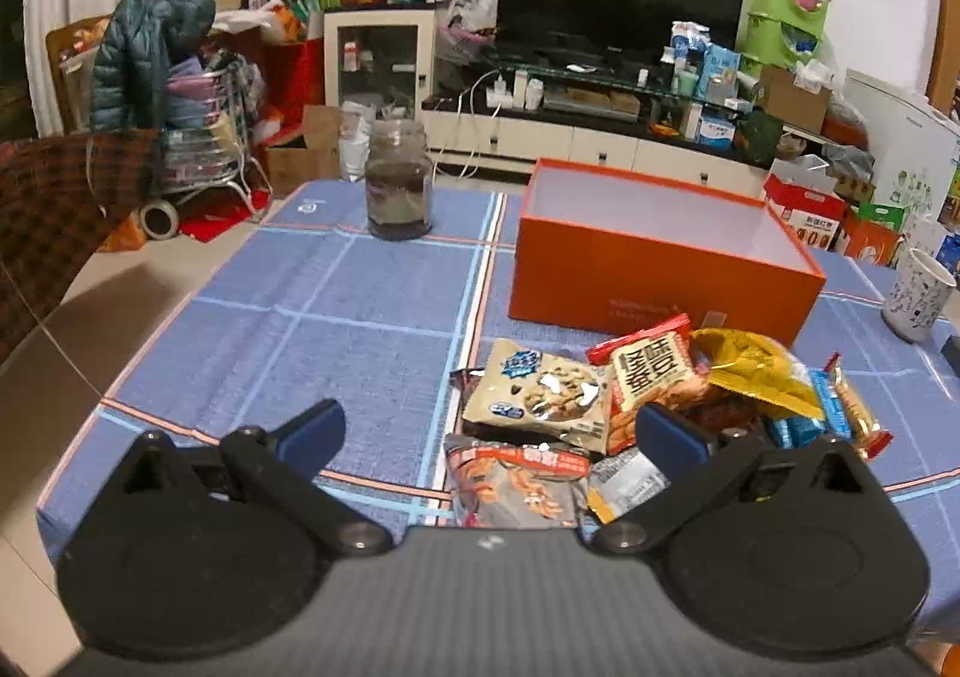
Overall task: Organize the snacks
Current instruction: 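Move both tools up and toward the snack pile before the orange box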
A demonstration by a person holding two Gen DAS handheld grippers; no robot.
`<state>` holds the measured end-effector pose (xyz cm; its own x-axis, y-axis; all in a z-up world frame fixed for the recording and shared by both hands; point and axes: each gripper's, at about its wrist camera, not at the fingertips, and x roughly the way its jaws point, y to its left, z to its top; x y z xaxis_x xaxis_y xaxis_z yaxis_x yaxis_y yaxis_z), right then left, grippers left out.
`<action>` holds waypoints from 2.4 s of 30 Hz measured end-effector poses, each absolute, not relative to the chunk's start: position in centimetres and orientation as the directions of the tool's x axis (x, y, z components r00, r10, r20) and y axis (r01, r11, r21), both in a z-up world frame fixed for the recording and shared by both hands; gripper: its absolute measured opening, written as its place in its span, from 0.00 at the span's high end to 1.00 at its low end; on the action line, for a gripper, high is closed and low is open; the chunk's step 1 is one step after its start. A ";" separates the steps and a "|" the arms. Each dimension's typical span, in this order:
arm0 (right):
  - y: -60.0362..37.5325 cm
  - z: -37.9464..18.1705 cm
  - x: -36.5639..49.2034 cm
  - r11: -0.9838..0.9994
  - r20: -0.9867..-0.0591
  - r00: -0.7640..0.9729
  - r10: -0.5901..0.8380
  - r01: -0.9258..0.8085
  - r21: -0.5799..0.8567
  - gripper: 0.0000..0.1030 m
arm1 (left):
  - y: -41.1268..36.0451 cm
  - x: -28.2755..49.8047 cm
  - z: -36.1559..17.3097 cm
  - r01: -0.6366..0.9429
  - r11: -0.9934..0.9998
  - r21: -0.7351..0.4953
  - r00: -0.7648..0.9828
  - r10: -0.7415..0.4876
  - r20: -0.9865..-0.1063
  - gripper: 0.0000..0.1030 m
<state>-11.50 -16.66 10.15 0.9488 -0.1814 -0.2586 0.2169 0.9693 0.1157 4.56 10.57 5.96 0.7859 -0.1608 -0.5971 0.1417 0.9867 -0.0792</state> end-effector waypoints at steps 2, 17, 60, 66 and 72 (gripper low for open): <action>-15.8 9.6 -10.6 0.972 -0.281 0.940 -0.195 0.224 0.075 0.06 | 11.4 4.2 4.6 0.138 0.984 -0.110 0.771 -0.177 -0.612 0.00; -11.2 7.1 -7.4 0.992 -0.381 0.916 -0.126 0.127 -0.023 0.07 | 14.3 3.4 3.2 0.105 0.990 -0.094 0.788 -0.140 -0.600 0.00; -9.8 5.3 -7.2 0.988 -0.391 0.907 -0.154 0.138 -0.069 0.06 | 13.9 4.3 3.1 0.094 0.980 -0.175 0.756 -0.185 -0.628 0.00; -9.7 3.5 -6.1 0.988 -0.403 0.902 -0.154 0.139 -0.068 0.06 | 13.2 4.5 2.9 0.083 0.990 -0.111 0.761 -0.135 -0.634 0.00; -9.8 2.0 -3.9 0.991 -0.463 0.877 -0.130 0.136 -0.022 0.07 | 14.4 5.5 2.0 0.067 0.969 -0.236 0.703 -0.214 -0.678 0.00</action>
<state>-3.91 -9.80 2.00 0.8767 -0.1304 -0.4630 0.1357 0.9905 -0.0219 5.45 14.43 1.98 0.7029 -0.2137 -0.6785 0.0670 0.9695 -0.2359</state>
